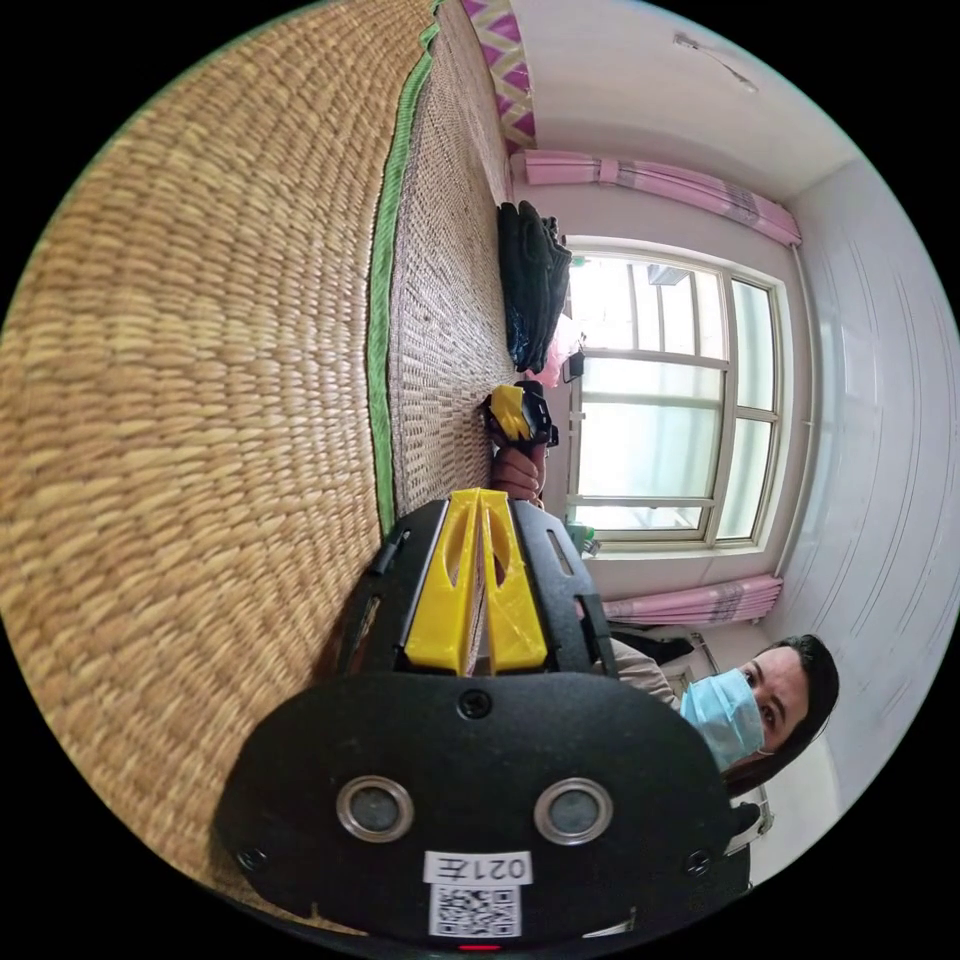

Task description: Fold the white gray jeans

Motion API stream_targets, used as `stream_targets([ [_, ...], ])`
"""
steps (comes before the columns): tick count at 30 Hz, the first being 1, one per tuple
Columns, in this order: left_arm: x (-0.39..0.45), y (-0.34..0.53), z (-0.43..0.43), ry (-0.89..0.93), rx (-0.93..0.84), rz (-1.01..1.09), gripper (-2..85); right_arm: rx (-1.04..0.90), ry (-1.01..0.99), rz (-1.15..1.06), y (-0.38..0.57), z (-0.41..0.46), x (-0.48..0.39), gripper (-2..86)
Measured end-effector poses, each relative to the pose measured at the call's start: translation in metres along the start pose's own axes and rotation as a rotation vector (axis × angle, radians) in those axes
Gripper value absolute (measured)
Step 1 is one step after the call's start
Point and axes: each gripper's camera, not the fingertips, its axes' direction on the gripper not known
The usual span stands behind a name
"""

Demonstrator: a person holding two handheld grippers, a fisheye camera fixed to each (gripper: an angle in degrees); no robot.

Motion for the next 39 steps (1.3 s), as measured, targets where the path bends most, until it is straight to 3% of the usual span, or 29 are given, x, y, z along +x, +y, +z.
stream_targets([
  [17, -0.003, -0.019, -0.04, -0.003, 0.0, 0.003, -0.9, 0.014, 0.006, -0.008, -0.079, -0.018, -0.054, -0.6],
  [32, 0.021, -0.025, -0.104, 0.009, -0.018, 0.037, -0.9, 0.016, 0.008, -0.015, -0.192, -0.024, -0.171, -0.7],
  [35, 0.04, -0.021, -0.123, 0.129, -0.054, 0.173, -0.9, -0.012, -0.045, -0.062, -0.216, -0.024, -0.206, -0.8],
  [39, 0.059, -0.01, -0.163, 0.272, 0.003, 0.282, -0.9, -0.017, -0.196, -0.292, -0.235, -0.029, -0.275, -1.0],
])
